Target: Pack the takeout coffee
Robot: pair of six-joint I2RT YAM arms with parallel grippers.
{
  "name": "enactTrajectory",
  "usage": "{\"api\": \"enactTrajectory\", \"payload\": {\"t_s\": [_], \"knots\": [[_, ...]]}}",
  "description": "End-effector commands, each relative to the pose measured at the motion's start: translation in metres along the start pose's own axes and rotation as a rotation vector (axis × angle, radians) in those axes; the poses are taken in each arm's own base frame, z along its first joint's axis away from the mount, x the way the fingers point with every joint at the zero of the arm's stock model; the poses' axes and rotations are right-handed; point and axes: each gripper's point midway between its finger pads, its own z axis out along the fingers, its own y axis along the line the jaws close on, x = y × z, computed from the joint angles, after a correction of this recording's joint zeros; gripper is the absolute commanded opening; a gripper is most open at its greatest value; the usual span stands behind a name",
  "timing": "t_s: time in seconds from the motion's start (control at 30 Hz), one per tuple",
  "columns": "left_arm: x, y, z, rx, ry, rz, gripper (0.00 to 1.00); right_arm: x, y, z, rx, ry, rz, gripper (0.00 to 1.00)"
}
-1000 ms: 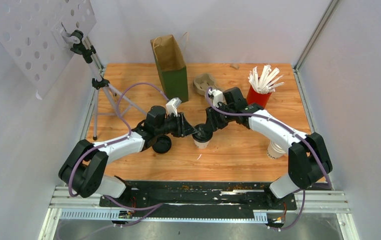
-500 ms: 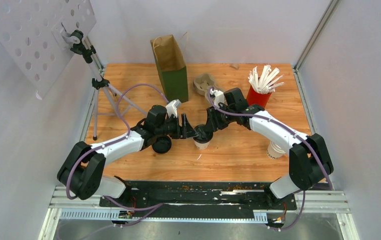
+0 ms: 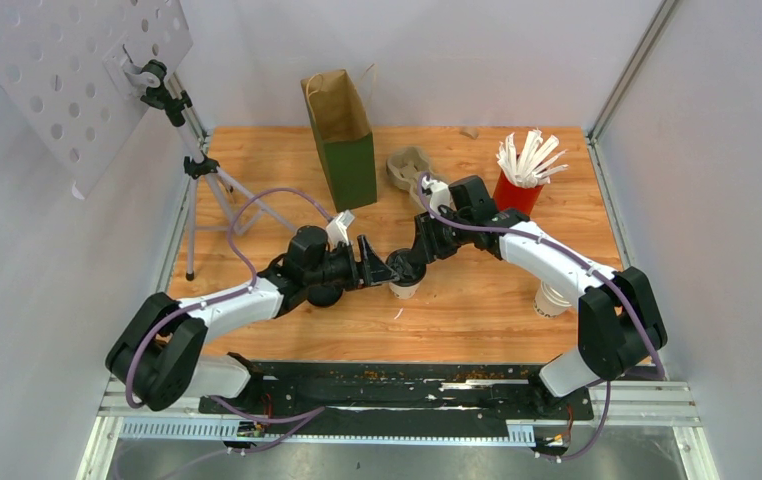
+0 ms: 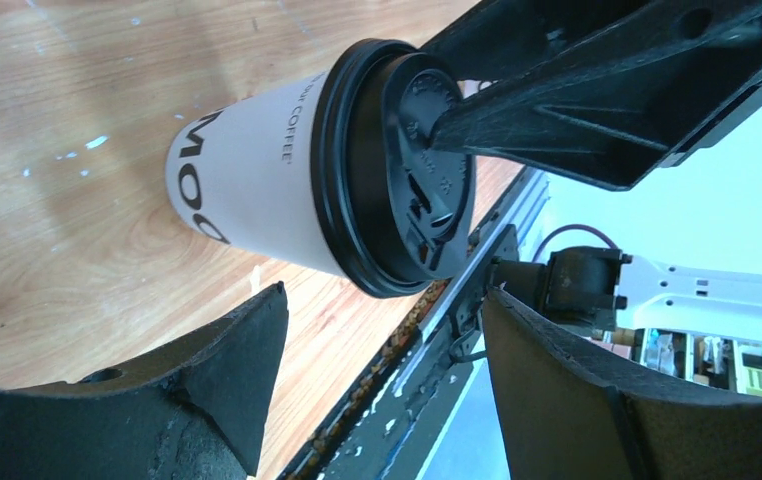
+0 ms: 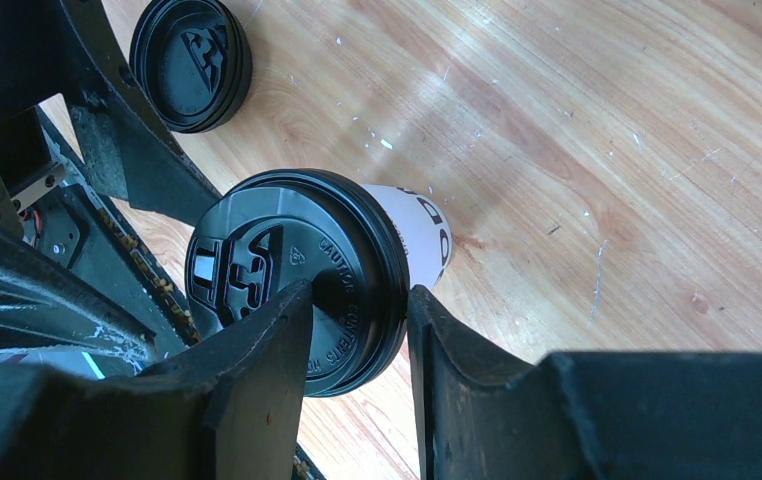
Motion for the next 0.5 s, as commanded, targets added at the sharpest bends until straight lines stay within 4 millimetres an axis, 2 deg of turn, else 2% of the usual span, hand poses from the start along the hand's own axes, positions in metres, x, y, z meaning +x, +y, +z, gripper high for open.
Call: {"api": "enactTrajectory", "payload": {"t_s": [0.0,0.23,0.47], "knots": [[-0.012,-0.020,0.007,0.080,-0.048,-0.010,0.78,0.033,-0.013,0.000,0.053,0.104,0.041,0.39],[-0.009,-0.014,0.017,0.075,-0.044,-0.037,0.75,0.033,-0.013,0.000,0.050,0.103,0.039,0.39],[-0.004,-0.007,0.019,0.062,-0.045,-0.064,0.64,0.034,-0.013,-0.001,0.053,0.103,0.038,0.39]]}}
